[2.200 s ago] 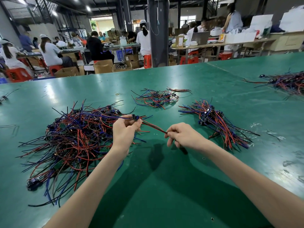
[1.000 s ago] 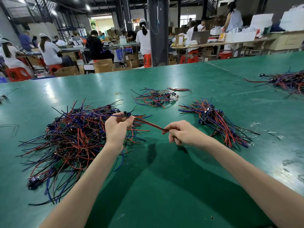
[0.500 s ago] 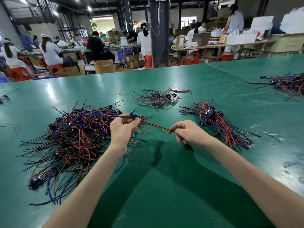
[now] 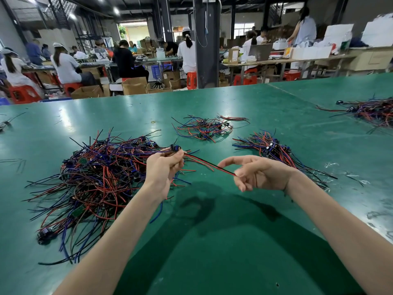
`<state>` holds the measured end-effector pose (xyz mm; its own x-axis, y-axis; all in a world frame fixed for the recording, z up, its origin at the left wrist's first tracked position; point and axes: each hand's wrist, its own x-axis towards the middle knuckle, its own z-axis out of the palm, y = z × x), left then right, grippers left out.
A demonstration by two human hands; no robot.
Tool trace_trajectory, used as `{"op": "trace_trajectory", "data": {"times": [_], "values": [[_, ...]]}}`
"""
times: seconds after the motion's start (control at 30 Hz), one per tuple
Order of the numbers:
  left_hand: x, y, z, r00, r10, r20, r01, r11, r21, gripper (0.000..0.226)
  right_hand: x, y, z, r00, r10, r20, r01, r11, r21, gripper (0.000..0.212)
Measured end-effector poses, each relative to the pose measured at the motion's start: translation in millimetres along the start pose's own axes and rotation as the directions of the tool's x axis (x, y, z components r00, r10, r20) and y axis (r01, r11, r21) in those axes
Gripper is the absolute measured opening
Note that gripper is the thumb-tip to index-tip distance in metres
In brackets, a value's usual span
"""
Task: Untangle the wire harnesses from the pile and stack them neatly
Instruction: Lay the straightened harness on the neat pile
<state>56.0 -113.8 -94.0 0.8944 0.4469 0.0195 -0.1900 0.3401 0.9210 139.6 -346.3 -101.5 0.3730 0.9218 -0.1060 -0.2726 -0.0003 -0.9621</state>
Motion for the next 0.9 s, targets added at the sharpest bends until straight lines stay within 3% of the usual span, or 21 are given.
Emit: {"op": "trace_trajectory", "data": {"times": [0.2,0.37,0.5,0.7,0.8,0.9], "values": [[-9.7,-5.3,8.2,0.979,-0.121,0.165,0.118,0.993,0.033,0.015,-5.2,-7.6,8.2,0.962,0.149,0.228,-0.105,0.976,-0.191,0.051],[-25.7,-20.8,17.6,0.893,-0.236,0.384,0.175,0.967,0.187,0.015,9.5,-2.0,28.1,0.995,0.079,-0.066,-0.095,0.954,-0.285,0.027],[-28.0,-25.8,17.9,0.908,-0.229,0.35,0.17,0.967,0.191,0.014,18.9,3.4,36.3,0.973,0.065,-0.224,-0.125,0.955,-0.27,0.021],[-26.0,-35.6,18.2,0.933,-0.18,0.312,0.135,0.978,0.162,0.009,19.8,1.1,35.7,0.944,-0.018,-0.328,-0.081,0.956,-0.283,0.014],[-26.4,-43.8,18.8,0.931,-0.188,0.313,0.13,0.972,0.198,0.004,18.6,-6.5,32.9,0.888,-0.124,-0.444,0.0,0.963,-0.268,0.016],[-26.7,-49.9,19.5,0.934,-0.176,0.31,0.113,0.971,0.21,0.002,11.4,-19.9,22.5,0.771,-0.247,-0.587,0.084,0.953,-0.291,0.016]]}}
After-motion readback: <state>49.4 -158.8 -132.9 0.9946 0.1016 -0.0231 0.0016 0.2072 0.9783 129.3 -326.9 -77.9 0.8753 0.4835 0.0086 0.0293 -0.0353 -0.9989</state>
